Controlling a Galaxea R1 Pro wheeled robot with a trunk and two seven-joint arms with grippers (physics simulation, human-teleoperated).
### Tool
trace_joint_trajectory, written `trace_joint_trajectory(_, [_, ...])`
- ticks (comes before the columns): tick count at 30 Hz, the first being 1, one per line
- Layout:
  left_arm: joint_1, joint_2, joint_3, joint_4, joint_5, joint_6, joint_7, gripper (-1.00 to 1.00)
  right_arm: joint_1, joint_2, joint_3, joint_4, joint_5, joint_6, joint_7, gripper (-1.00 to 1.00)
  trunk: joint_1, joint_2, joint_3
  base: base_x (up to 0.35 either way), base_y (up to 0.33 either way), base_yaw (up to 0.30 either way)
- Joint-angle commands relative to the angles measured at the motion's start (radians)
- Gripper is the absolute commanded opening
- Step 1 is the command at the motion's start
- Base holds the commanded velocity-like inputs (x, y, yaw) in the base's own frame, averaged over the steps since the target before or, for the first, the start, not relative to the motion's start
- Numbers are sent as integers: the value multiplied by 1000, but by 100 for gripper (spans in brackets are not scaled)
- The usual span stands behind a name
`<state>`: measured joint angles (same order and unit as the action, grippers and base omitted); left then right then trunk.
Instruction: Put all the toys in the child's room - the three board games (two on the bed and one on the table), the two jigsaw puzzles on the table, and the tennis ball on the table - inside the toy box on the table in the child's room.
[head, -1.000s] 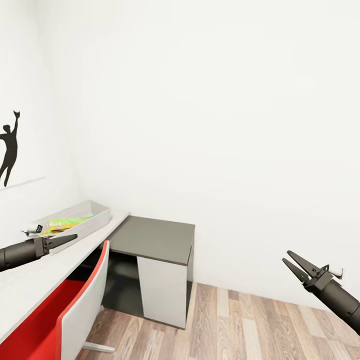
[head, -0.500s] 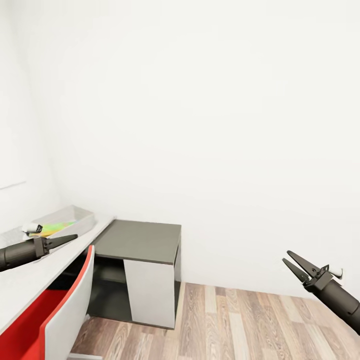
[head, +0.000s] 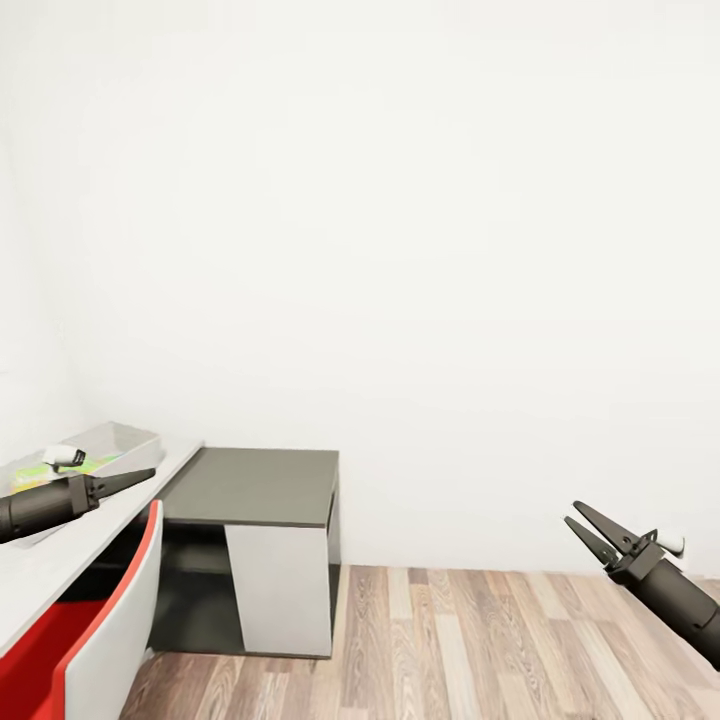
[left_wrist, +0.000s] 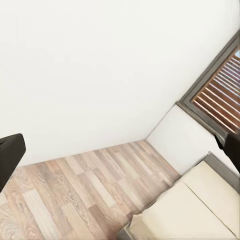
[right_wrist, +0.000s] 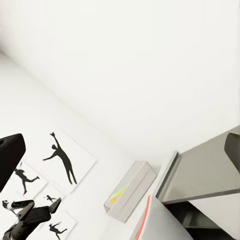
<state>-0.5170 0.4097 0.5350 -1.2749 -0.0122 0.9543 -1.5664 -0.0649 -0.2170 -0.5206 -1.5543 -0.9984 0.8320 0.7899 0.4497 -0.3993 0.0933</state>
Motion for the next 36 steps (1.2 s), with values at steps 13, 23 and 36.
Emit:
trace_joint_trajectory(13, [0, -7, -11, 0, -2, 11, -4, 100, -4, 0, 6, 0, -2, 8, -49, 100, 0, -1, -8, -19, 34, -42])
trace_joint_trajectory(23, [0, -20, -56, 4, -7, 10, -4, 100, -4, 1, 10, 0, 7, 7, -63, 100, 0, -1, -22, 0, 0, 0])
trace_joint_trajectory(36, [1, -76, -96, 62, -32, -24, -2, 100, -13, 3, 84, 6, 64, 6, -209, 100, 0, -1, -24, 0, 0, 0])
